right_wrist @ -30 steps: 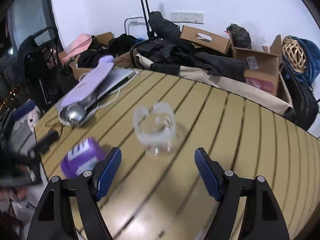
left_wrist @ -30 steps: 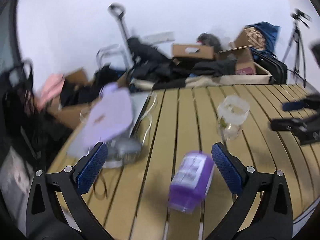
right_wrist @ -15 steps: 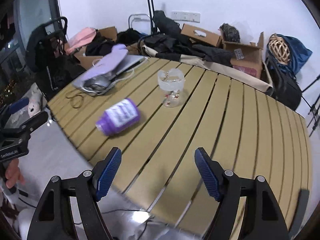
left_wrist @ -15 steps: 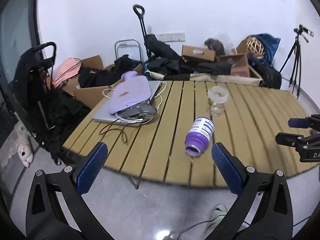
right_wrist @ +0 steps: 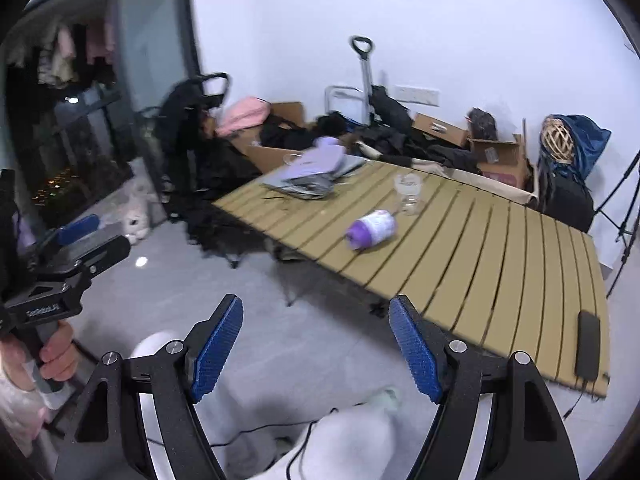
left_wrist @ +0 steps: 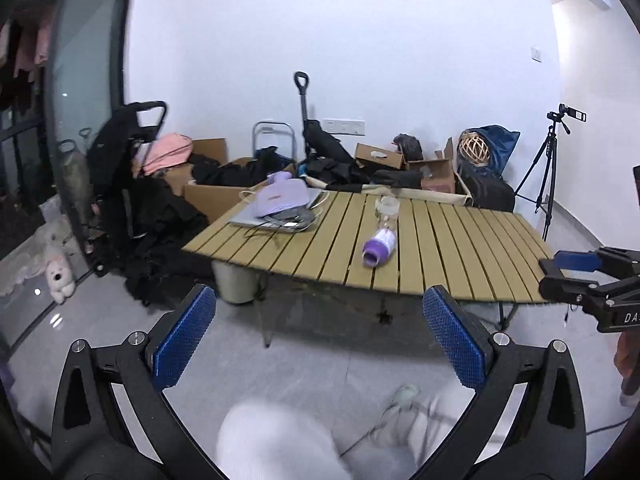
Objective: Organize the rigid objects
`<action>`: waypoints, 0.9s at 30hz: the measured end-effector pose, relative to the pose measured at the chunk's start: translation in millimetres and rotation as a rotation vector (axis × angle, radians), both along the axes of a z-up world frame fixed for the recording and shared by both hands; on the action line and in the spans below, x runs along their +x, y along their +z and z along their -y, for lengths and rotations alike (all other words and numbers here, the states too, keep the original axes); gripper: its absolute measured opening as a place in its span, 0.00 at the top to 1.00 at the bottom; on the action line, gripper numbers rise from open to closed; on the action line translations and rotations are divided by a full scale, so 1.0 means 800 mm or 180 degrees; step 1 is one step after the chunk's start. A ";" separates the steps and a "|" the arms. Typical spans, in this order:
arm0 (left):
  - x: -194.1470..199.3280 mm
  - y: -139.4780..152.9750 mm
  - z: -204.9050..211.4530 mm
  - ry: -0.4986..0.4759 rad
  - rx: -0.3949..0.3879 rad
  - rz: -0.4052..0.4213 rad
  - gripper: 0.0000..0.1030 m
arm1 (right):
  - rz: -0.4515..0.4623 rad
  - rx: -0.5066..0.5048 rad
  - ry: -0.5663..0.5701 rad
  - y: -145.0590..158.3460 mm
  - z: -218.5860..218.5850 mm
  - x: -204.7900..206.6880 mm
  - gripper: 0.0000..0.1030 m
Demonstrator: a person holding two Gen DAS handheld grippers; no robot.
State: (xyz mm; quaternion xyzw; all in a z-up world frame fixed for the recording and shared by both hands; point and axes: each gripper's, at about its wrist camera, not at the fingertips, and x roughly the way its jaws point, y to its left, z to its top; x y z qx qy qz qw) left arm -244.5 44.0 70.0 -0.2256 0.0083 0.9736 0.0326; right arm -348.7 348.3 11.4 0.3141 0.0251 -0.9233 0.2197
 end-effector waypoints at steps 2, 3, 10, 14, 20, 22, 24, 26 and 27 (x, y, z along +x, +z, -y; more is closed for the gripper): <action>0.043 -0.005 0.010 -0.0033 0.0075 -0.0013 0.00 | -0.0074 0.0029 0.0010 -0.004 0.004 0.046 0.17; 0.068 -0.009 0.016 -0.0035 0.0110 -0.0038 0.00 | -0.0090 0.0046 0.0006 -0.009 0.006 0.074 0.15; 0.229 -0.060 0.050 0.0180 -0.0007 -0.0507 0.00 | -0.0437 0.0087 -0.0149 -0.058 0.033 0.246 0.14; 0.267 -0.086 0.069 0.0384 0.0051 -0.0492 0.00 | -0.0624 -0.0037 -0.0223 -0.094 0.044 0.313 0.14; 0.270 -0.090 0.066 0.0323 0.0180 -0.0356 0.00 | -0.0514 -0.0145 -0.0041 -0.096 0.052 0.316 0.14; 0.279 -0.089 0.064 0.0296 0.0176 -0.0391 0.00 | -0.0503 -0.0235 -0.0012 -0.090 0.052 0.311 0.14; 0.282 -0.088 0.059 0.0260 0.0148 -0.0414 0.00 | -0.0528 -0.0227 -0.0011 -0.090 0.053 0.313 0.14; 0.290 -0.089 0.059 0.0237 0.0136 -0.0427 0.00 | -0.0555 -0.0211 -0.0010 -0.090 0.053 0.318 0.14; 0.292 -0.089 0.059 0.0229 0.0133 -0.0429 0.00 | -0.0575 -0.0213 -0.0012 -0.089 0.054 0.320 0.14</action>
